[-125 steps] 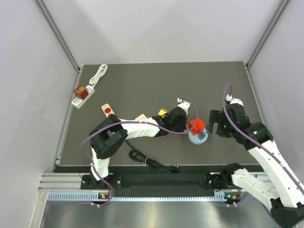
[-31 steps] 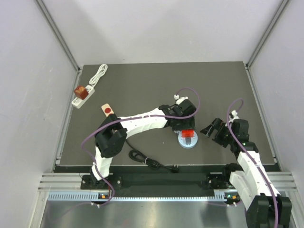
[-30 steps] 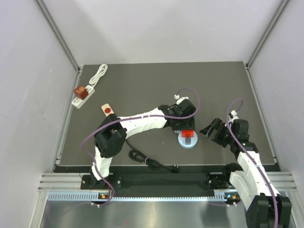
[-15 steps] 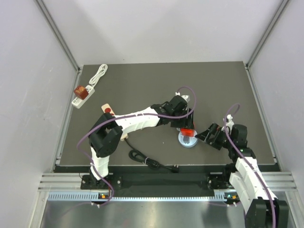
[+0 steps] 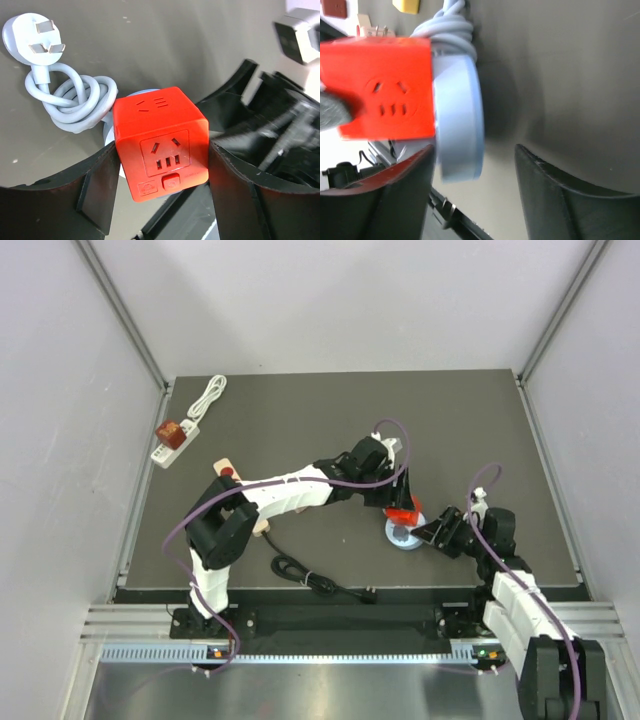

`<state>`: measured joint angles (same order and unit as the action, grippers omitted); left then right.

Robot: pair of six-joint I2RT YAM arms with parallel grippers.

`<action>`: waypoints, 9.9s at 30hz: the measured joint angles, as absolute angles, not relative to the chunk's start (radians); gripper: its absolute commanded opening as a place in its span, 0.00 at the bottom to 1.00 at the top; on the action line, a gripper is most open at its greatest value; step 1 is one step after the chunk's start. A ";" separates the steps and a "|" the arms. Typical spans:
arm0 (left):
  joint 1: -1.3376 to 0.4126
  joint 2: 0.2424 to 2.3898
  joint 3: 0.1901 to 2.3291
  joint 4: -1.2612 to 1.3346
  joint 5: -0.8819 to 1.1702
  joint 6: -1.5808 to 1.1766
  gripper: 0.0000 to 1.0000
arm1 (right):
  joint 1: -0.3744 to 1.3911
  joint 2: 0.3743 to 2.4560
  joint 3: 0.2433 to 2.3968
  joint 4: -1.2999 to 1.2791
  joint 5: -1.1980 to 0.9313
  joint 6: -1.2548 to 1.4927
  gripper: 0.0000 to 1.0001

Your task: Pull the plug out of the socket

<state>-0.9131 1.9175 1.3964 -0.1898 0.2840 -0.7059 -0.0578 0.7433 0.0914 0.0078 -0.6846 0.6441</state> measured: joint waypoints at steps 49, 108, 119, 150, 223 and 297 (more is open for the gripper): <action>-0.991 1.807 1.283 0.058 0.194 -0.662 0.00 | -0.059 0.624 0.062 -0.016 -0.477 0.812 0.00; -0.581 1.564 1.320 -0.446 0.094 -0.451 0.76 | -0.062 0.592 0.067 -0.041 -0.502 0.761 0.00; -0.875 1.570 1.199 -0.269 0.299 -0.514 0.87 | -0.062 0.620 0.067 -0.015 -0.514 0.760 0.00; -1.048 1.961 1.445 -0.262 0.211 -0.511 0.70 | -0.062 0.597 0.065 -0.033 -0.522 0.754 0.00; -0.892 1.645 1.231 -0.292 -0.025 -0.469 0.00 | -0.062 0.419 0.061 -0.170 -0.352 0.812 0.00; -0.716 0.847 0.913 -0.564 0.266 -0.451 0.98 | -0.565 0.557 0.429 -0.690 0.065 0.733 0.96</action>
